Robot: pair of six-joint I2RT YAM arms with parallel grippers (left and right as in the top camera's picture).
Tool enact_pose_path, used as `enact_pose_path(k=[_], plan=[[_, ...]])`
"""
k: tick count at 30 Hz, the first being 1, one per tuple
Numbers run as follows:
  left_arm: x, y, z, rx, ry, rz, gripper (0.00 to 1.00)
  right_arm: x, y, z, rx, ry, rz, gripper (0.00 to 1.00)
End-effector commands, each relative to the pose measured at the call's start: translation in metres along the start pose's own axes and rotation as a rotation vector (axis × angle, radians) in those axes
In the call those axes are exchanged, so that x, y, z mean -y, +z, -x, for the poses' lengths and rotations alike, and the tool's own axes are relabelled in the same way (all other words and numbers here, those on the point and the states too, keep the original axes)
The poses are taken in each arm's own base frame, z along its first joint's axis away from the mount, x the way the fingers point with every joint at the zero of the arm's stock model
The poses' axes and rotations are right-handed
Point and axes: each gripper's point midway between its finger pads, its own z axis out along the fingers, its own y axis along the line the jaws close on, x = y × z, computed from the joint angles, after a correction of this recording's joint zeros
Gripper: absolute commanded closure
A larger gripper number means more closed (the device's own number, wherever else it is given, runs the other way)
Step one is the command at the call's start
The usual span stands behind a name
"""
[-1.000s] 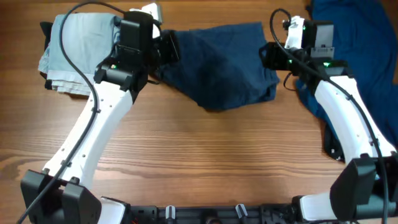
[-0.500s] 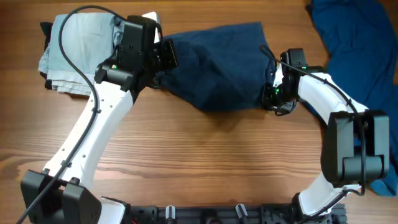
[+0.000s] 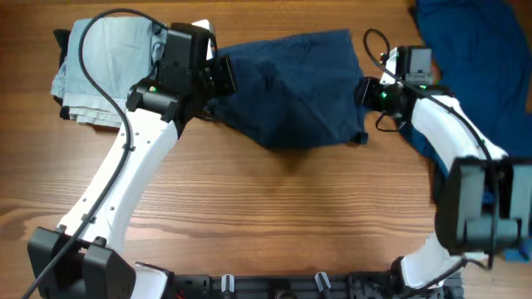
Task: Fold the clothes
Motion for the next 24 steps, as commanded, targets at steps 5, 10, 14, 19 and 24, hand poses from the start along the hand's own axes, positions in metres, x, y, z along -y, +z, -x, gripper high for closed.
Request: enact_pose_path(k=[5,10,14,19,24], plan=[[0.002,-0.011,0.012,0.046,0.024,0.01,0.96,-0.006,0.042,-0.003,-0.01,-0.032,0.058,0.48],[0.002,-0.011,0.012,0.047,0.024,0.01,0.96,-0.012,0.062,-0.017,-0.045,-0.042,0.063,0.49],[0.002,-0.011,0.012,0.047,0.024,0.01,0.96,-0.015,0.062,-0.011,-0.022,-0.031,0.068,0.62],[0.002,-0.011,0.012,0.047,0.024,0.01,0.96,-0.016,0.039,0.014,0.056,-0.032,0.065,0.79],[0.003,-0.011,0.013,0.052,0.024,0.008,0.96,-0.019,-0.036,0.056,0.216,-0.039,0.006,0.94]])
